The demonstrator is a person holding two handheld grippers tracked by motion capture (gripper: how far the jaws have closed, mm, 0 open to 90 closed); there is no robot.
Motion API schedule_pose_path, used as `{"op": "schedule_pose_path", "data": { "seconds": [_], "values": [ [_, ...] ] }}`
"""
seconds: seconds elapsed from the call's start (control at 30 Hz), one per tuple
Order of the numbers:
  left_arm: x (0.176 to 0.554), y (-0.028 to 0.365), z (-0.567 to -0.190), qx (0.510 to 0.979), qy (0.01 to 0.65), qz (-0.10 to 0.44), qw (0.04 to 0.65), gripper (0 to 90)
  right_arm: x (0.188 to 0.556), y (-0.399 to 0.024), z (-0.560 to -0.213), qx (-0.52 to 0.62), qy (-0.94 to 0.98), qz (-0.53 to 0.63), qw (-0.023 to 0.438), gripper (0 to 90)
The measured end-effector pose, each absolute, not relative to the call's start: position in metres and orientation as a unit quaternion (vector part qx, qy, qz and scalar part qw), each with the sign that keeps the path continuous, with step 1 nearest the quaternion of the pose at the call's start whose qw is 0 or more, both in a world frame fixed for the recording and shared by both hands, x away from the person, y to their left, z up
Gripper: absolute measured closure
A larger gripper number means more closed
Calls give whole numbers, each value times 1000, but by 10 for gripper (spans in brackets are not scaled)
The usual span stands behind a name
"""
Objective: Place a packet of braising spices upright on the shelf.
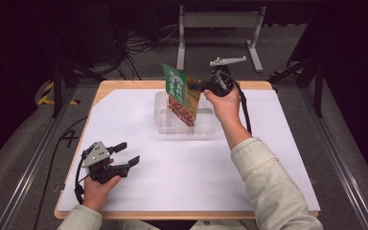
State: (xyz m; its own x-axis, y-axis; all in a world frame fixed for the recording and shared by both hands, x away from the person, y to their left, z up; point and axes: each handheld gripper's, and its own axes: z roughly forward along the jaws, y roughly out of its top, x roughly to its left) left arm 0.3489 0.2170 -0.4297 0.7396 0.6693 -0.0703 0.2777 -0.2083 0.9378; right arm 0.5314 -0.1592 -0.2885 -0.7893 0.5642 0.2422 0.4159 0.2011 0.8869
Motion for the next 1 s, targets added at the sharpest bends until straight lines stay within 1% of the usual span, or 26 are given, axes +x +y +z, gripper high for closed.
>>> {"op": "schedule_pose_path", "data": {
  "seconds": [0.17,0.23,0.37,0.4,0.47,0.57,0.83,1.0],
  "values": [
    [349,217,-430,756,314,180,546,282,531,-159,-288,316,773,545,69,889],
    [349,218,-430,755,315,179,546,282,530,-159,-288,317,772,546,71,866],
    [349,218,-430,756,314,180,545,281,530,-160,-286,317,765,557,66,770],
    [349,218,-430,756,314,179,545,281,529,-161,-285,318,762,559,69,728],
    [349,217,-430,756,314,179,546,281,528,-161,-284,319,761,560,75,673],
    [350,217,-430,757,313,178,545,280,525,-163,-281,321,757,563,82,617],
    [349,218,-430,757,316,178,544,279,511,-173,-267,304,758,566,116,554],
    [349,218,-430,756,316,178,544,279,499,-181,-262,290,759,570,123,541]
  ]
}}
